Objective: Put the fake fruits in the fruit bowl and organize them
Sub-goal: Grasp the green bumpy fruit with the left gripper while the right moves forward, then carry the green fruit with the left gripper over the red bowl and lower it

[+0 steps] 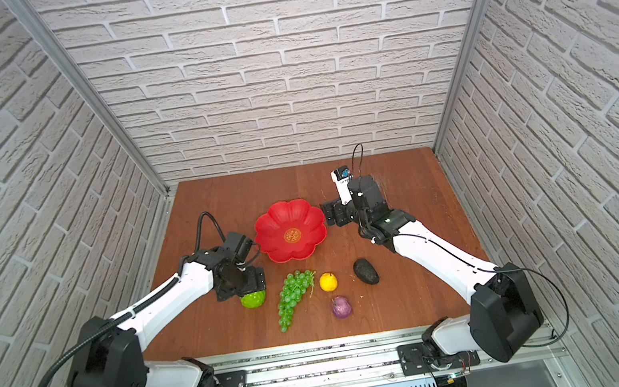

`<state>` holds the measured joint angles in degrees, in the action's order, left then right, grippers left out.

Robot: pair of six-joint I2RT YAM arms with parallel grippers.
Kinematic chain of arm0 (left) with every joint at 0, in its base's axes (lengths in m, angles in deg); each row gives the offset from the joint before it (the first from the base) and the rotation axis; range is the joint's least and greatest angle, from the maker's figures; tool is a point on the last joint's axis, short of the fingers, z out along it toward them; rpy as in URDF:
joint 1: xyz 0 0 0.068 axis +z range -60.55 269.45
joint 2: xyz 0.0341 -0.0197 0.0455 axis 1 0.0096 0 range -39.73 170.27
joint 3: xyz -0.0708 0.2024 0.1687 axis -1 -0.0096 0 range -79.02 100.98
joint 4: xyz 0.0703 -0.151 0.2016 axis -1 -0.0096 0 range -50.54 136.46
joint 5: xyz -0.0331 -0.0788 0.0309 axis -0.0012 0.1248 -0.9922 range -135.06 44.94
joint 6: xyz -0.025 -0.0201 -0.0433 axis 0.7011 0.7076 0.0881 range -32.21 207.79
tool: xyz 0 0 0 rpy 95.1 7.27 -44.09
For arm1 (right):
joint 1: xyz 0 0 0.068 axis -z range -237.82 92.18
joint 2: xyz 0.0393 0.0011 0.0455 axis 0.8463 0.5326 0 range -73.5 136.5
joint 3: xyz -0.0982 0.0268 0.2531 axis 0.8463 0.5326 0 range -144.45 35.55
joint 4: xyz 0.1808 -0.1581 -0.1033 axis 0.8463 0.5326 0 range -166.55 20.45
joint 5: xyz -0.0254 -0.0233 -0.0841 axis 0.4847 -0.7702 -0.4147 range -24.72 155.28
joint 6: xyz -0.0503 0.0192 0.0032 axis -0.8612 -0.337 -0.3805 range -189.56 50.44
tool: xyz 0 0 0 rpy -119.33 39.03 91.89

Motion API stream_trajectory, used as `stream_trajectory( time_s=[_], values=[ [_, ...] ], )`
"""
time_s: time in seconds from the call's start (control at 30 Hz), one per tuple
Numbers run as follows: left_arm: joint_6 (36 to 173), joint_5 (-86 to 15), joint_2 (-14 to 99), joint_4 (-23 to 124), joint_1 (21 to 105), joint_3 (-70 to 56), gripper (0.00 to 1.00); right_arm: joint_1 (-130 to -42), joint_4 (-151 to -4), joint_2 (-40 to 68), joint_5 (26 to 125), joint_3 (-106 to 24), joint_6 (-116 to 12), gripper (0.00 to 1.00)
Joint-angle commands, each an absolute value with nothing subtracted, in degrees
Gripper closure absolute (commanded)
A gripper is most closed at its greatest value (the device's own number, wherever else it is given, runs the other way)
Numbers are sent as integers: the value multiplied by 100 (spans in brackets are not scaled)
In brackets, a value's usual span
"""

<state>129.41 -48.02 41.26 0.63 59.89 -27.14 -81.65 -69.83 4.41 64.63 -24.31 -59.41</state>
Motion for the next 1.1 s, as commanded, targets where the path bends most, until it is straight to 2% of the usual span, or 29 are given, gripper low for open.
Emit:
stream_trajectory(
  time_s=[0.0,0.47,1.07],
  values=[
    [12905,-4624,4351,59,5966,-2784,7,-8207,-7259,316,6554,-2308,-5858,8],
    [13059,-4516,4593,364,5926,-3062,9,-8221,-7475,502,6713,-2211,-5664,9],
    [13182,-4366,4790,529,5930,-3079,31,-8227,-7532,563,6765,-2147,-5605,11]
  ],
)
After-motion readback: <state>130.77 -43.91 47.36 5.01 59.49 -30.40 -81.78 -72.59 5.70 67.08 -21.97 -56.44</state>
